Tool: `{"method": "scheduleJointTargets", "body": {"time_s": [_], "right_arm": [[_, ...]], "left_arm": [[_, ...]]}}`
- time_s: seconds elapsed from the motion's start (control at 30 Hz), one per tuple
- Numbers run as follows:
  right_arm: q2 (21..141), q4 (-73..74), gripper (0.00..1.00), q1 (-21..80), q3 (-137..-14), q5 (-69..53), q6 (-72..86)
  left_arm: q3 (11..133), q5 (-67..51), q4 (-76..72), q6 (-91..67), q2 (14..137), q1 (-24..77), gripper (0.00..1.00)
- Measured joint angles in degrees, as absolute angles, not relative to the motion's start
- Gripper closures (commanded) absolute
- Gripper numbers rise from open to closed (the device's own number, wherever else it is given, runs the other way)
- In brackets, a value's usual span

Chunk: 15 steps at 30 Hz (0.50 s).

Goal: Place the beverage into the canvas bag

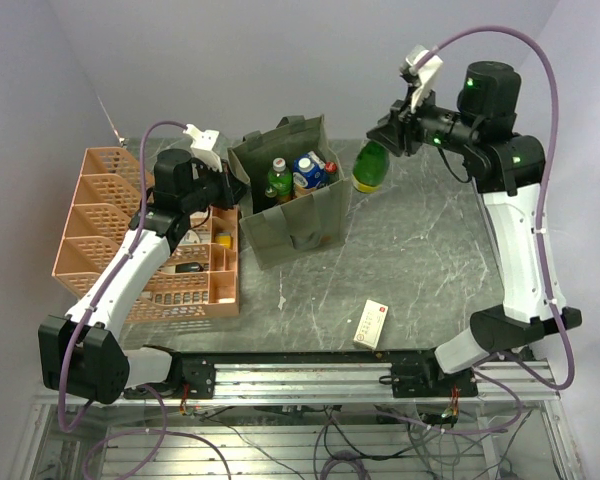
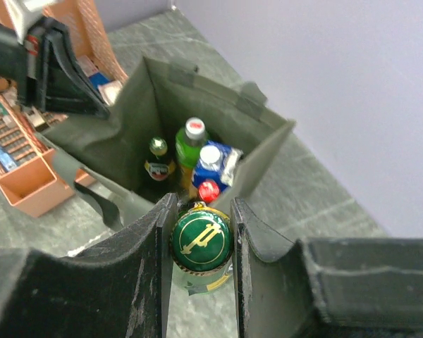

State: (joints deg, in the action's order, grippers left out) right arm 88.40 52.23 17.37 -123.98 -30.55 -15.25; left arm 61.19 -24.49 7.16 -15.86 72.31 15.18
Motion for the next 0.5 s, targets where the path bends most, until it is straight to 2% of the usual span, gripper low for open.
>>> {"method": "scheduleJointTargets", "body": {"time_s": [0.17, 0.37, 0.5], "right_arm": [[93.2, 50.1, 1.0, 23.1, -129.5, -30.7, -15.2], [102.1, 48.1, 1.0, 26.3, -142.8, -33.7, -12.7], [105.1, 45.8, 1.0, 28.1, -145.6, -34.1, -12.2]], "left_arm": [[61.4, -24.6, 7.0, -15.7, 72.8, 15.2, 0.93], [61.5, -24.9, 6.8, -15.6, 73.1, 15.2, 0.93], [61.5, -24.9, 6.8, -15.4, 73.1, 15.2, 0.93]]}}
